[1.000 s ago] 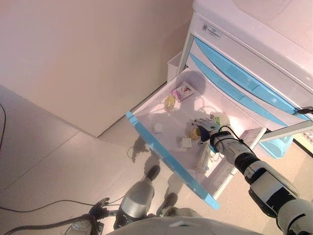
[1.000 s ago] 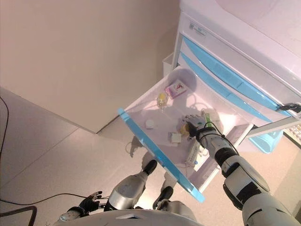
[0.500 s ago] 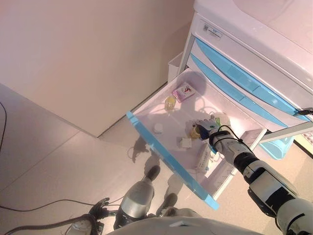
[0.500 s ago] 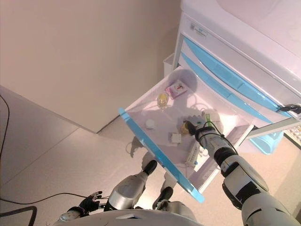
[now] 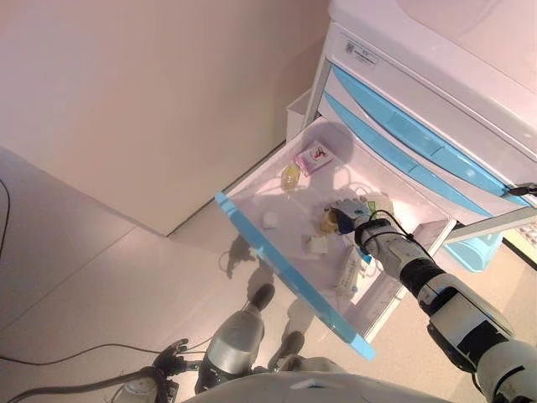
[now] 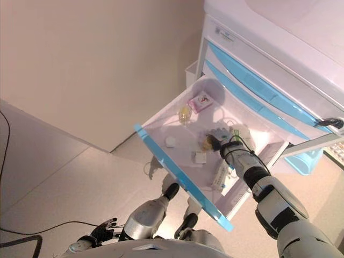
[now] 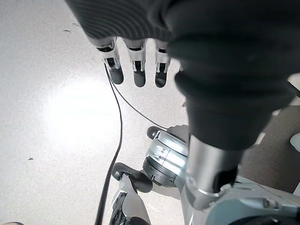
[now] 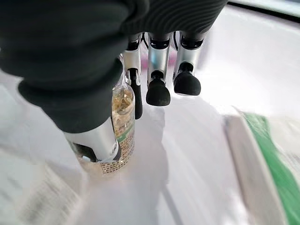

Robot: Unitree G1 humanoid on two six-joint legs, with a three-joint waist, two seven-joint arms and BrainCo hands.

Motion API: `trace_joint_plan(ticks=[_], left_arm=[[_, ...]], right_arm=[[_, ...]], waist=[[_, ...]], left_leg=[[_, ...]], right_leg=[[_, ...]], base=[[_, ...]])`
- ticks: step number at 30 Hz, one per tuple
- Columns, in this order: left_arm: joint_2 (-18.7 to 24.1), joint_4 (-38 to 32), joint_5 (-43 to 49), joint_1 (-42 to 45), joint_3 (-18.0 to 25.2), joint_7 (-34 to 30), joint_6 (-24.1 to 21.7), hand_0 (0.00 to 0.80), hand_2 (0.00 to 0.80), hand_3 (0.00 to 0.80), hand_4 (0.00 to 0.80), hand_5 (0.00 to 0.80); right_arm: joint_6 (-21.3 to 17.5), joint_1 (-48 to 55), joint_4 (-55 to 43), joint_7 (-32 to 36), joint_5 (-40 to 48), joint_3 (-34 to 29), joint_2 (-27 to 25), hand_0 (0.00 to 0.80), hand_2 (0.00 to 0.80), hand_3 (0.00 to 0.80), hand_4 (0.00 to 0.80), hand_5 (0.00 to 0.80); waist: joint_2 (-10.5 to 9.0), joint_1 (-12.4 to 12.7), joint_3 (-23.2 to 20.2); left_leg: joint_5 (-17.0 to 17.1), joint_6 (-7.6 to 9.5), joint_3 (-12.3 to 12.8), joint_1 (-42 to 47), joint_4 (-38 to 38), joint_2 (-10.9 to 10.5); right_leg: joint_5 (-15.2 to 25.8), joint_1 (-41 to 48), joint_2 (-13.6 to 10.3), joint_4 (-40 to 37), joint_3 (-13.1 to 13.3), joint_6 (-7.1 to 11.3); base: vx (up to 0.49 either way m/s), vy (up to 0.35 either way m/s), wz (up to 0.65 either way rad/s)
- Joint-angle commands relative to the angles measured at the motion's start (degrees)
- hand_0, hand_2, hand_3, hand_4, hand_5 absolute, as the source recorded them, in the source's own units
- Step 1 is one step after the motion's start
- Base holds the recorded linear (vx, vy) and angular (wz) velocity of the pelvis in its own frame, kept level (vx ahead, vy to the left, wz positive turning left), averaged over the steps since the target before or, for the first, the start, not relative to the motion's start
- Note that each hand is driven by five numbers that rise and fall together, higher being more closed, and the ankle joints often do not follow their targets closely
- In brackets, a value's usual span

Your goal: Open the drawer and pick up the medicine

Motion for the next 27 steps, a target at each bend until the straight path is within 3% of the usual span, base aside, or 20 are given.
trace_joint_plan(ticks=[1, 10, 14, 23, 27], left_arm=[[0.87, -0.35, 2.79, 2.72, 0.59, 0.1, 1.26, 0.0, 0.0, 0.0, 0.0, 0.0], [1.35, 1.3, 2.31, 1.14, 2.99, -0.45, 3.81, 0.0, 0.0, 0.0, 0.0, 0.0], [1.03, 2.13, 1.86, 0.3, 3.7, -0.64, 4.8, 0.0, 0.0, 0.0, 0.0, 0.0], [-0.43, 3.95, 1.25, -0.11, 4.32, -0.27, 7.09, 0.0, 0.0, 0.0, 0.0, 0.0], [-0.12, 4.84, 1.16, 0.02, 4.1, -0.75, 7.5, 0.0, 0.0, 0.0, 0.0, 0.0]], right_arm=[[-0.82, 0.94, -12.12, 5.63, 3.97, 0.24, -4.45, 0.8, 0.8, 0.8, 0.8, 0.8], [-1.38, 2.86, -34.26, 27.35, 20.44, -5.72, -16.13, 0.8, 0.8, 0.8, 0.8, 0.8], [0.02, 0.57, -39.22, 32.8, 30.43, -11.04, -22.55, 0.8, 0.8, 0.8, 0.8, 0.8], [4.11, -10.72, -34.49, 28.4, 40.66, -18.87, -30.74, 0.8, 0.8, 0.8, 0.8, 0.8], [5.67, -17.49, -27.69, 25.66, 42.64, -17.41, -35.47, 0.8, 0.8, 0.8, 0.8, 0.8]], waist=[[-1.73, -1.49, -2.89], [-3.49, -6.52, -6.18], [-3.97, -8.72, -8.05], [-4.25, -11.84, -11.9], [-4.55, -12.21, -13.03]], left_leg=[[-7.3, 3.56, 3.84, 3.38, 0.61, -1.6], [-8.04, 3.07, 8.1, 5.72, -0.55, -0.04], [-8.39, 2.6, 10.34, 6.57, -0.81, 0.39], [-9.33, 1.98, 14.07, 8.37, -0.98, 1.08], [-9.59, 1.85, 14.42, 8.84, -0.89, 1.09]], right_leg=[[10.01, -4.58, -4.28, 0.87, 5.24, 6.68], [10.32, -3.81, -3.03, -0.32, 8.89, 6.35], [10.57, -3.36, -2.58, -1.44, 10.12, 5.95], [9.87, -2.29, -1.73, -2.0, 11.48, 4.98], [9.37, -1.94, -1.51, -1.73, 11.57, 4.58]], base=[[-0.026, -0.03, -0.21], [-0.02, -0.024, -0.26], [-0.038, 0.001, -0.33], [-0.011, -0.003, -0.21], [0.003, -0.003, -0.02]])
